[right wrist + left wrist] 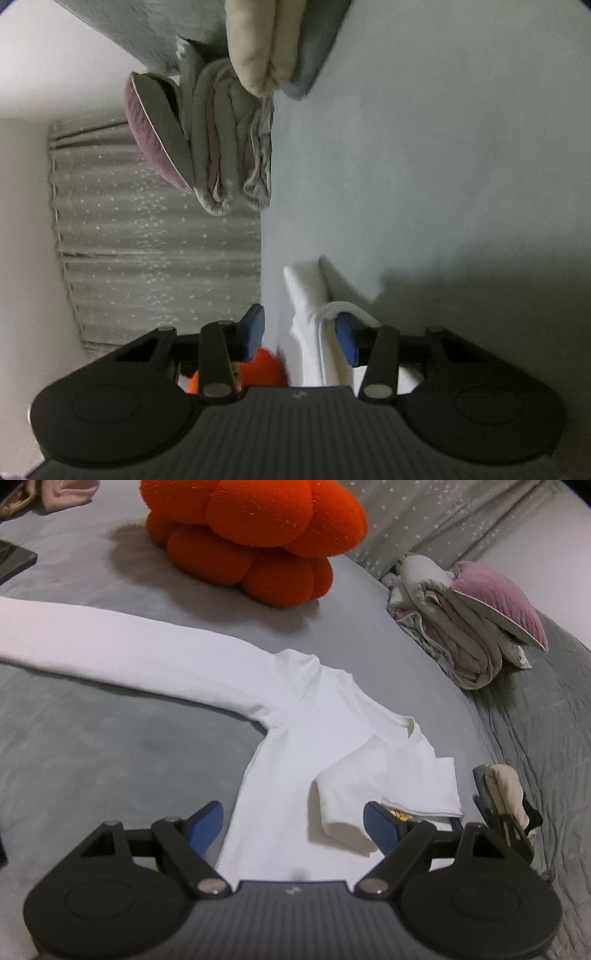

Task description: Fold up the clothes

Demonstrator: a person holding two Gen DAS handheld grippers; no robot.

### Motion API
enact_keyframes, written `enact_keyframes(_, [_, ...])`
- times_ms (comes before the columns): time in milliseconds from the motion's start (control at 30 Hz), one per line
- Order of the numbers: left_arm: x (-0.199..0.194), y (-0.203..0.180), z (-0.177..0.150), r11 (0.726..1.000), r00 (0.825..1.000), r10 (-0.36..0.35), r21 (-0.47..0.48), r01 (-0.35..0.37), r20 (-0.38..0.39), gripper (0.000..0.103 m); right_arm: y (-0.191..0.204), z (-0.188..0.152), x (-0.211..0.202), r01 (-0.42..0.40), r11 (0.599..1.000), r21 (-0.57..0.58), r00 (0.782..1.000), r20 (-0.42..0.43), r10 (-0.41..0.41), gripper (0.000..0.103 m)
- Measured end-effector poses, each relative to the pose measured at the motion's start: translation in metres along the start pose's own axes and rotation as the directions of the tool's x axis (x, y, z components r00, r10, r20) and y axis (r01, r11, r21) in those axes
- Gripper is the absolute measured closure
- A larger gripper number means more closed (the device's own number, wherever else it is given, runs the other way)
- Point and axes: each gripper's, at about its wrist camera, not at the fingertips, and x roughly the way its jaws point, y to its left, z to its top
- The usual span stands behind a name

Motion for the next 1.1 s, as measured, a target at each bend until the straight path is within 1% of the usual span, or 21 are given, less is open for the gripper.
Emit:
enact_keyframes(33, [0.001, -0.001, 0.000, 1.000, 1.000, -0.001, 0.004, 0.001, -0.001, 0.019, 0.012, -0.002, 0.002, 0.036, 0.994, -0.101, 0.999, -0.020, -0.038, 0.055])
enact_keyframes(67, [0.002, -0.003, -0.001, 1.000, 1.000, 0.001, 0.015, 0.000, -0.001, 0.019, 0.025, -0.005, 0.005, 0.069, 0.976, -0.207, 0.996, -0.034, -0.078, 0.055])
enact_keyframes(100, [0.002, -0.005, -0.002, 1.000, 1.000, 0.002, 0.027, -0.002, -0.002, 0.019, 0.030, -0.006, 0.008, 0.081, 0.965, -0.250, 0.995, -0.036, -0.092, 0.055])
enact_keyframes(167, [0.004, -0.012, -0.005, 0.997, 1.000, 0.021, 0.077, -0.021, 0.007, 0.018, 0.027, 0.003, 0.006, 0.085, 0.979, -0.185, 0.996, 0.001, -0.086, 0.055])
enact_keyframes(233, [0.010, -0.024, -0.009, 0.985, 0.998, 0.052, 0.165, -0.055, 0.021, 0.018, 0.018, 0.010, 0.003, 0.079, 0.992, -0.096, 0.996, 0.038, -0.076, 0.056])
enact_keyframes(267, [0.015, -0.032, -0.012, 0.972, 0.998, 0.060, 0.224, -0.064, 0.026, 0.017, 0.012, 0.012, 0.004, 0.076, 0.996, -0.054, 0.997, 0.036, -0.074, 0.055])
enact_keyframes(333, [0.025, -0.048, -0.020, 0.939, 0.997, 0.072, 0.336, -0.079, 0.032, 0.017, 0.004, 0.011, 0.008, 0.093, 0.995, -0.023, 0.995, 0.028, -0.092, 0.062])
enact_keyframes(400, [0.033, -0.057, -0.027, 0.910, 0.996, 0.083, 0.406, -0.088, 0.030, 0.017, 0.001, 0.013, 0.007, 0.091, 0.996, -0.002, 0.996, 0.014, -0.091, 0.062])
enact_keyframes(433, [0.035, -0.061, -0.030, 0.898, 0.996, 0.086, 0.431, -0.089, 0.025, 0.017, 0.002, 0.015, 0.005, 0.092, 0.996, 0.005, 0.996, 0.001, -0.092, 0.062])
enact_keyframes(467, [0.038, -0.064, -0.032, 0.886, 0.996, 0.090, 0.455, -0.089, 0.019, 0.017, 0.007, 0.017, 0.003, 0.110, 0.994, -0.025, 0.994, -0.020, -0.110, 0.062])
enact_keyframes(500, [0.039, -0.065, -0.033, 0.879, 0.996, 0.092, 0.470, -0.087, 0.012, 0.017, 0.013, 0.017, 0.000, 0.131, 0.989, -0.064, 0.990, -0.042, -0.134, 0.060])
enact_keyframes(533, [0.037, -0.065, -0.033, 0.877, 0.996, 0.092, 0.473, -0.085, 0.007, 0.017, 0.022, 0.016, -0.003, 0.175, 0.974, -0.144, 0.981, -0.056, -0.185, 0.054])
enact_keyframes(600, [0.031, -0.061, -0.027, 0.893, 0.996, 0.084, 0.442, -0.080, 0.011, 0.017, 0.041, 0.010, -0.009, 0.260, 0.915, -0.309, 0.956, -0.051, -0.288, 0.049])
enact_keyframes(667, [0.024, -0.050, -0.017, 0.927, 0.997, 0.071, 0.368, -0.076, 0.028, 0.016, 0.055, -0.012, -0.026, 0.290, 0.842, -0.455, 0.948, 0.013, -0.319, 0.047])
enact_keyframes(733, [0.017, -0.039, -0.006, 0.953, 0.997, 0.060, 0.293, -0.071, 0.044, 0.016, 0.063, -0.039, -0.031, 0.213, 0.802, -0.558, 0.961, -0.026, -0.274, 0.047])
enact_keyframes(800, [0.015, -0.030, -0.001, 0.966, 0.996, 0.073, 0.244, -0.084, 0.050, 0.016, 0.069, -0.069, -0.027, 0.090, 0.789, -0.607, 0.965, -0.142, -0.220, 0.047])
enact_keyframes(867, [0.014, -0.024, 0.002, 0.972, 0.995, 0.086, 0.214, -0.095, 0.050, 0.016, 0.068, -0.106, -0.015, -0.027, 0.773, -0.633, 0.935, -0.290, -0.205, 0.047])
enact_keyframes(933, [0.013, -0.020, 0.003, 0.975, 0.994, 0.095, 0.196, -0.103, 0.048, 0.016, 0.061, -0.136, -0.005, -0.033, 0.763, -0.646, 0.906, -0.342, -0.250, 0.048])
enact_keyframes(967, [0.013, -0.021, 0.003, 0.975, 0.995, 0.094, 0.196, -0.101, 0.045, 0.016, 0.056, -0.146, -0.003, -0.024, 0.765, -0.644, 0.900, -0.346, -0.264, 0.049])
enact_keyframes(1067, [0.008, -0.022, 0.004, 0.977, 0.996, 0.079, 0.195, -0.086, 0.045, 0.016, 0.045, -0.164, 0.006, -0.013, 0.789, -0.614, 0.893, -0.362, -0.267, 0.069])
enact_keyframes(1100, [0.006, -0.022, 0.005, 0.978, 0.996, 0.071, 0.194, -0.079, 0.048, 0.016, 0.042, -0.168, 0.009, -0.015, 0.800, -0.600, 0.891, -0.371, -0.261, 0.080])
